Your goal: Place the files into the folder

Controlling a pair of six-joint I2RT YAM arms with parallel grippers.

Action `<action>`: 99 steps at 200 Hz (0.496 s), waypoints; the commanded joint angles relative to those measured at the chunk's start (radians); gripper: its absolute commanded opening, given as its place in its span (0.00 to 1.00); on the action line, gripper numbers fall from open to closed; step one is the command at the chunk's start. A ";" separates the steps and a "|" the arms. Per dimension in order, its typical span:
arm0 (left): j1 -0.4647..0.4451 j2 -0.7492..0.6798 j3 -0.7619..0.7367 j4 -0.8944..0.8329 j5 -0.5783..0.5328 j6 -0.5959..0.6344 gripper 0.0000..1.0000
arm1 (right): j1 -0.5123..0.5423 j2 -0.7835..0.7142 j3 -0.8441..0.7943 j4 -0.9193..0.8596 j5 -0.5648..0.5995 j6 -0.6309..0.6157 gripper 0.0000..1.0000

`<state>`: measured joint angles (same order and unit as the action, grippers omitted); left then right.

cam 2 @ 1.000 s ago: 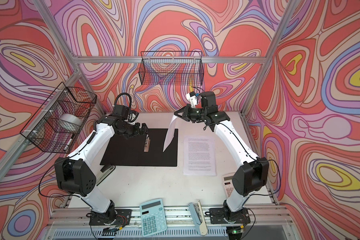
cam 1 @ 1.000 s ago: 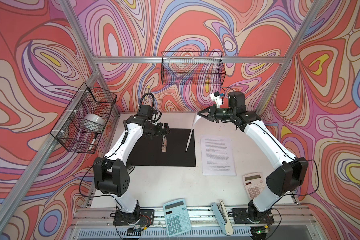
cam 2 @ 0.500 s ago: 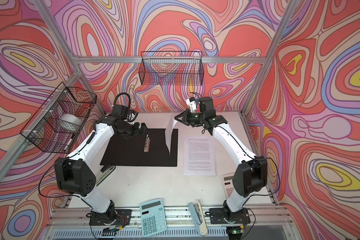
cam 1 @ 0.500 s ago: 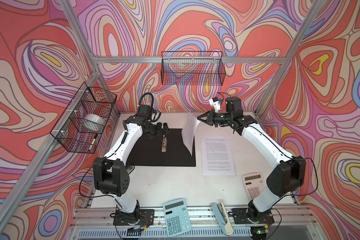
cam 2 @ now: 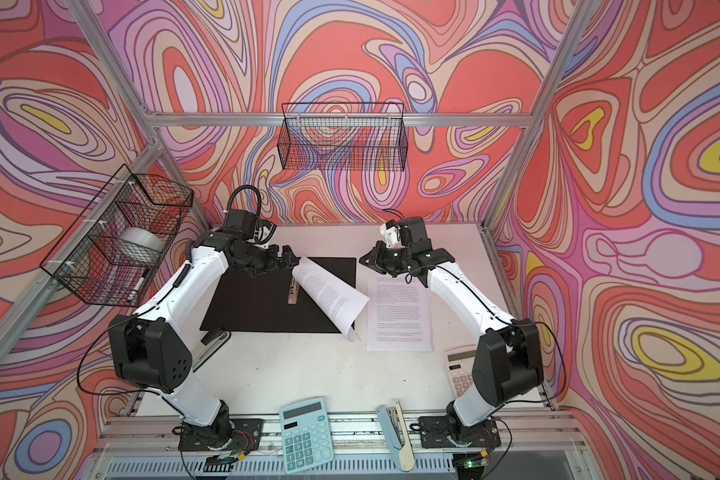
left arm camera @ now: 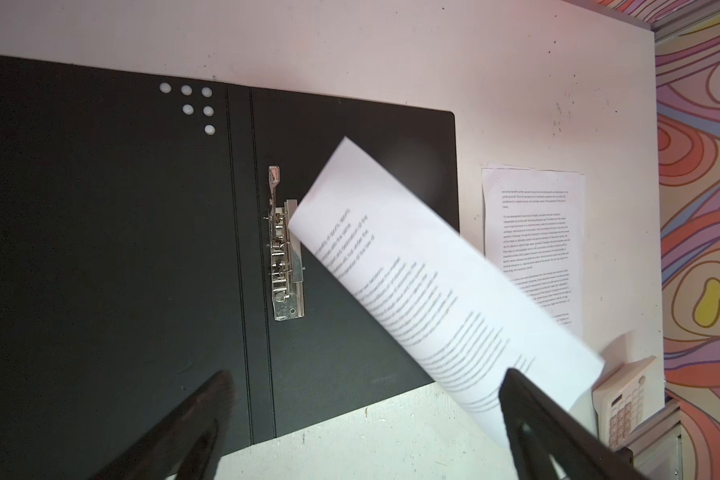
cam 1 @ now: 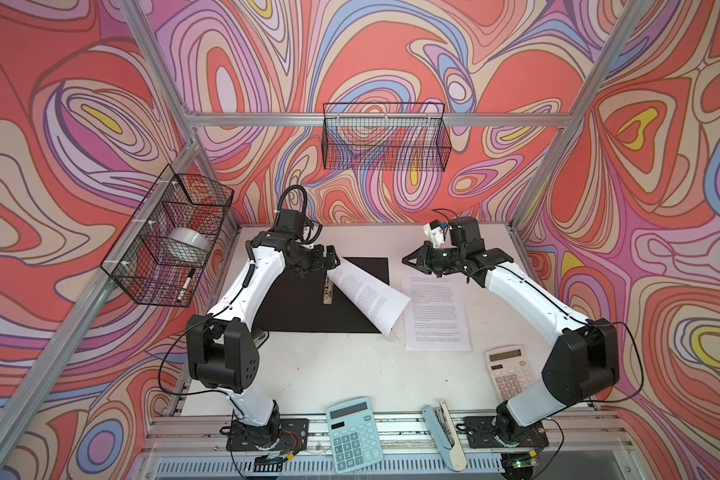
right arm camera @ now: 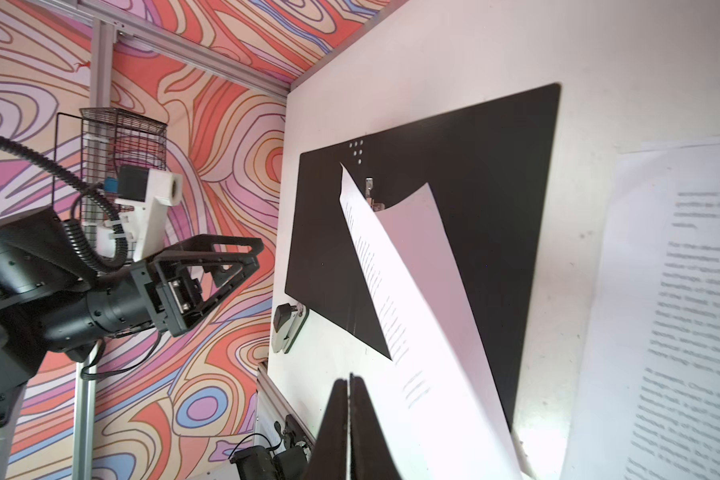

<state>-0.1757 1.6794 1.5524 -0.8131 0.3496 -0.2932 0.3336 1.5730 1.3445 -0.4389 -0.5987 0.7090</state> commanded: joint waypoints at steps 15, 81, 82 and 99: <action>0.005 -0.004 -0.006 0.009 0.012 -0.013 1.00 | 0.004 -0.023 0.005 -0.062 0.085 -0.048 0.00; 0.005 0.002 -0.304 0.168 0.017 -0.154 1.00 | 0.004 0.024 -0.051 -0.067 0.055 -0.051 0.09; 0.005 0.002 -0.306 0.168 0.016 -0.157 1.00 | 0.004 0.024 -0.053 -0.069 0.054 -0.053 0.10; 0.004 0.000 -0.333 0.168 -0.018 -0.195 1.00 | 0.003 0.023 -0.076 -0.085 0.045 -0.066 0.14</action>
<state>-0.1757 1.6821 1.2446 -0.6975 0.3641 -0.4088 0.3336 1.5814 1.3037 -0.4892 -0.5377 0.6685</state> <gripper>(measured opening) 0.998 0.123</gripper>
